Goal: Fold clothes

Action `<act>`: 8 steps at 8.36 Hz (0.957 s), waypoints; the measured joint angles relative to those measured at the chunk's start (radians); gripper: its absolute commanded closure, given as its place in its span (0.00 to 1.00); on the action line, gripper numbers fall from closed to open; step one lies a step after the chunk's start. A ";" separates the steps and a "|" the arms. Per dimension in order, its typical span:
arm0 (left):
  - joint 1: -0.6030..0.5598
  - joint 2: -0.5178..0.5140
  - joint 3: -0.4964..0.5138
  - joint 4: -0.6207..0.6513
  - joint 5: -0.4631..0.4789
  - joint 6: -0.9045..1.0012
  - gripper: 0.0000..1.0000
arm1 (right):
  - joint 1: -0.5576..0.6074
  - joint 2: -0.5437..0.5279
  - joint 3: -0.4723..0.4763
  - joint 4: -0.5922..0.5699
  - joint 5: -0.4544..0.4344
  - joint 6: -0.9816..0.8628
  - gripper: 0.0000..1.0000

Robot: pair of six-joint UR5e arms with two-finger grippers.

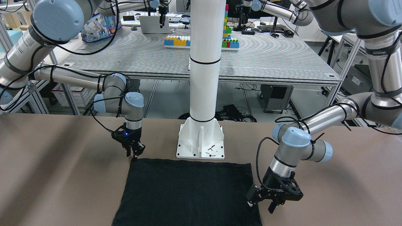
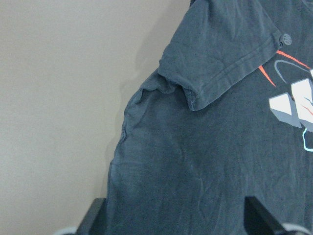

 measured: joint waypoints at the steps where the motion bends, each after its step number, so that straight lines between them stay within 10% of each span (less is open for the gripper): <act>1: 0.000 0.001 0.001 0.000 0.000 0.000 0.00 | 0.002 0.009 0.000 0.000 0.000 -0.001 1.00; 8: 0.014 0.026 -0.023 -0.001 0.016 -0.061 0.00 | 0.009 0.006 0.086 -0.005 0.007 -0.009 1.00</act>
